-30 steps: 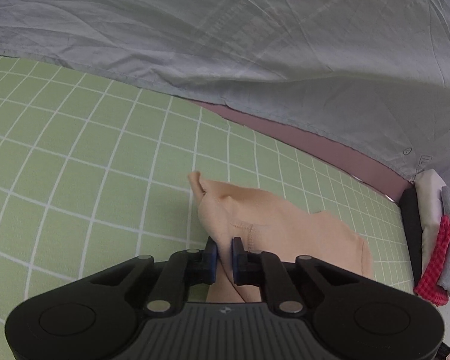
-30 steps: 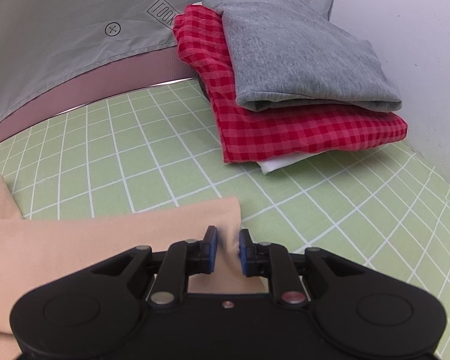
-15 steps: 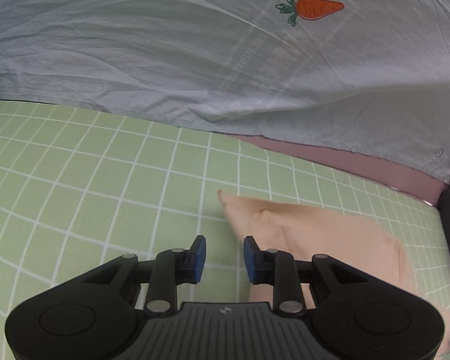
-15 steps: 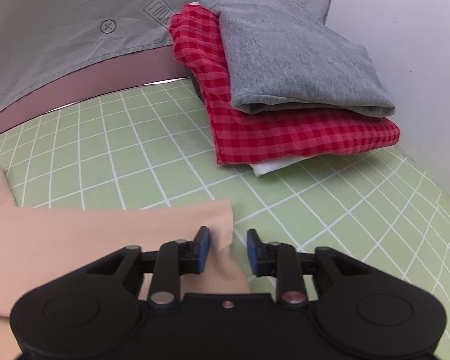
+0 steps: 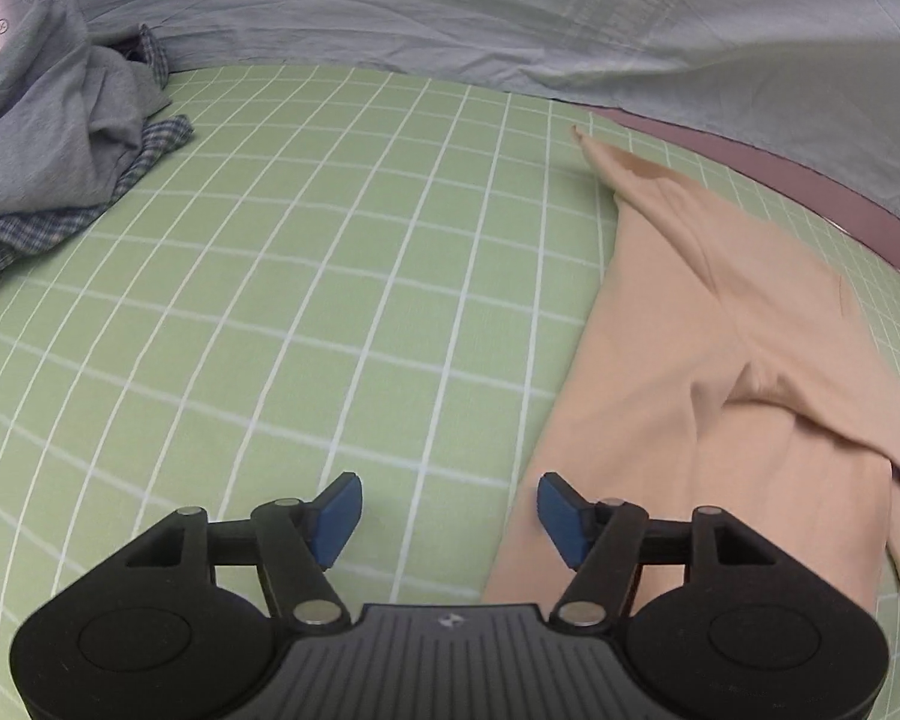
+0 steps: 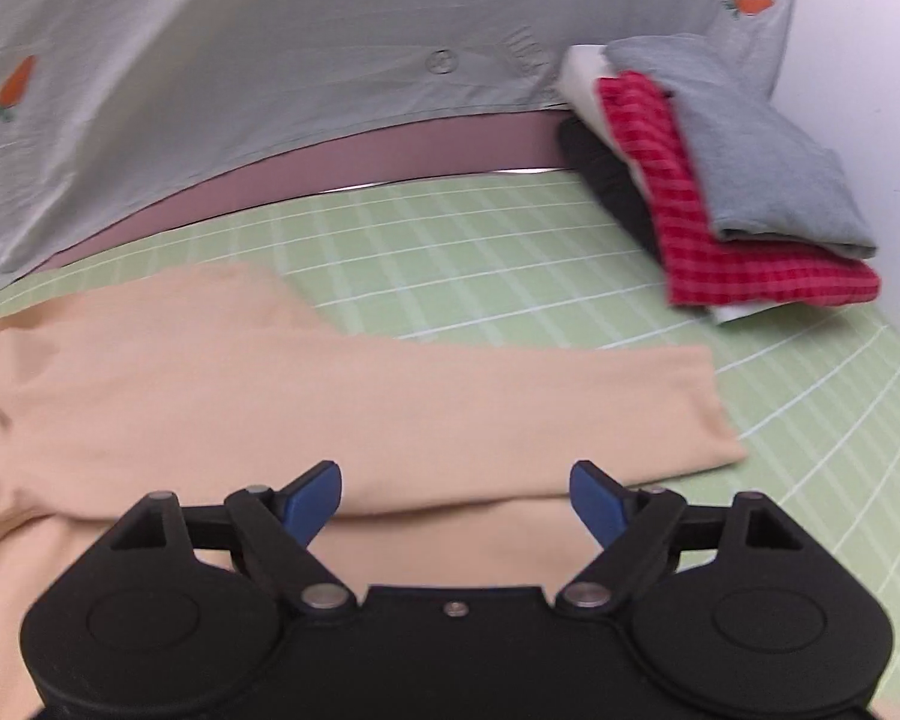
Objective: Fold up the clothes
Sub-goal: 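Open both grippers to release the shirt onto the mat, then pinch the shirt body with the right gripper, smooth it, then open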
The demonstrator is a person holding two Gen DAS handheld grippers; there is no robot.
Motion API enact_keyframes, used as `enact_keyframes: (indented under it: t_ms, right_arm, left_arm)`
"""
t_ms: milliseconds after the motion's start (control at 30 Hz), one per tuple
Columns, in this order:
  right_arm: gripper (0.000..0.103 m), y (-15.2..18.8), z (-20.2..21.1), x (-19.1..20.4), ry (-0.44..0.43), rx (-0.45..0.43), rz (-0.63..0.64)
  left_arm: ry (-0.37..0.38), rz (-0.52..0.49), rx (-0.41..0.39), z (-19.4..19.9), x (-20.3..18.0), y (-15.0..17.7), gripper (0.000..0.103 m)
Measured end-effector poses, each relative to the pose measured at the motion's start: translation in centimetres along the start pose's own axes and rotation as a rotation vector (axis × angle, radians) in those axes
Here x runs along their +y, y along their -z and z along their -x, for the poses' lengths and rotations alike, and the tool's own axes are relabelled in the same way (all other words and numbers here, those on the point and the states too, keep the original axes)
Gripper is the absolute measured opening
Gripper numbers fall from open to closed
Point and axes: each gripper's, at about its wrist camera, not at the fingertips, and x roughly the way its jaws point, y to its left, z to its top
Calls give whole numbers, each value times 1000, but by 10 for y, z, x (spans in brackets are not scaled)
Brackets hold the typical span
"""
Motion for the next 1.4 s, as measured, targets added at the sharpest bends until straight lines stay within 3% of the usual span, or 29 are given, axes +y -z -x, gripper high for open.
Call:
enact_keyframes:
  t_ms: [133,267,533,667,833,900,967,1133,1200,1267,1333,1400]
  right_arm:
    - [74,19,28,56,-145,10,84]
    - [48,33,44,96,-235,35,93]
    - [45,65,62,155,-322,39,20]
    - [44,83,67,176,-319,38,-11]
    - [36,98,72,193,-245,38,28]
    - [10,100,75,196,-240,32,65]
    - [4,100,80,200,-227,24,100]
    - [4,97,110,206,-114,-80,208]
    - [5,101,99,208,-81,-26,252]
    - [6,105,91,201,-91,26,206]
    - [14,108,97,193,-99,26,168]
    - [32,115,102,190,-82,25,177]
  left_arm:
    - [3,-9,31,15,17,17,70]
    - [13,-54,13,33,37,17,71]
    - [39,-107,12,50,88,13,72]
    - [57,-146,27,53,112,17,72]
    - [82,-178,41,51,132,19,72]
    - [94,-182,39,51,137,17,72]
    - [107,-182,30,50,138,13,72]
    - [134,-172,8,50,136,6,72]
    - [139,-163,18,50,136,8,72]
    - [144,-168,23,51,135,14,72]
    - [146,-180,27,53,134,21,73]
    - [143,-181,43,52,132,25,73]
